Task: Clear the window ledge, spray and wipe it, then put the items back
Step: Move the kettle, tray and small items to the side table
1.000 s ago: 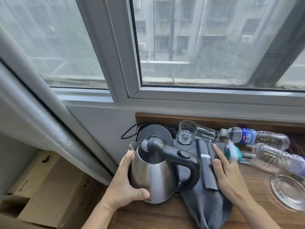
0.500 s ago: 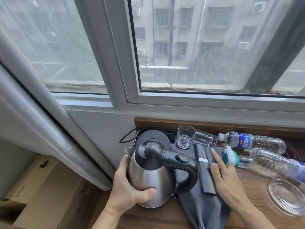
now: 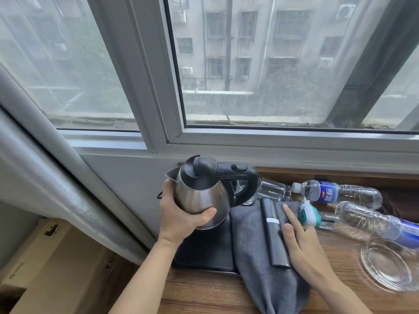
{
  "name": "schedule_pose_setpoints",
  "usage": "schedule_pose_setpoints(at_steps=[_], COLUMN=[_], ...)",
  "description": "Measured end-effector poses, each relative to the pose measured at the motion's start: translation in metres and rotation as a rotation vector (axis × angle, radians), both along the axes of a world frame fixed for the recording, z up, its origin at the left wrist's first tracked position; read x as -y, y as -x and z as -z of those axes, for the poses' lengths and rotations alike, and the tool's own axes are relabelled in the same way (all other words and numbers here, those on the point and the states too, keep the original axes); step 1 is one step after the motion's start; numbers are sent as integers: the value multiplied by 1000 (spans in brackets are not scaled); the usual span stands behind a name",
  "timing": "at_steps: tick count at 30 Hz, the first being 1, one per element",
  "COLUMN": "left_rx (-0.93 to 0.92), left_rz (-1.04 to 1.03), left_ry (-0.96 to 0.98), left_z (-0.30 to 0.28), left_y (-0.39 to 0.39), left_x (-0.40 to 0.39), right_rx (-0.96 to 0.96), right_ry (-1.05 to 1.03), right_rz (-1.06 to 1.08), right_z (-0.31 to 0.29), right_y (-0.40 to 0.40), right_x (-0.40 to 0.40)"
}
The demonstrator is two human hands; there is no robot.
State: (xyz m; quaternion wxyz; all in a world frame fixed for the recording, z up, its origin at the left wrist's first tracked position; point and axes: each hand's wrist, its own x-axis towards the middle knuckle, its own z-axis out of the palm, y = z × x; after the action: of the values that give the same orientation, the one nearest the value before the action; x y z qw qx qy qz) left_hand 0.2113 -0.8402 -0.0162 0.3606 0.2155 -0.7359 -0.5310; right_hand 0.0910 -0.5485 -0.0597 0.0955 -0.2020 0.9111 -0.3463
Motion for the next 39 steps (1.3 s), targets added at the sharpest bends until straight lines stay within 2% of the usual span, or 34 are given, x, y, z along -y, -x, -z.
schedule_pose_setpoints(at_steps=[20,30,39], left_rx=[146,176,165], left_rz=[5,44,20], left_ry=[3,-108,91], left_z=[-6,0,-4], left_y=[24,18,25], left_x=[10,11,-10], right_rx=[18,44,85], right_ry=[-12,-27,-32], right_rz=[-29,-50,-63], right_z=[-2,-4,-8], right_y=[1,3,4], right_x=[-2,-2,-1])
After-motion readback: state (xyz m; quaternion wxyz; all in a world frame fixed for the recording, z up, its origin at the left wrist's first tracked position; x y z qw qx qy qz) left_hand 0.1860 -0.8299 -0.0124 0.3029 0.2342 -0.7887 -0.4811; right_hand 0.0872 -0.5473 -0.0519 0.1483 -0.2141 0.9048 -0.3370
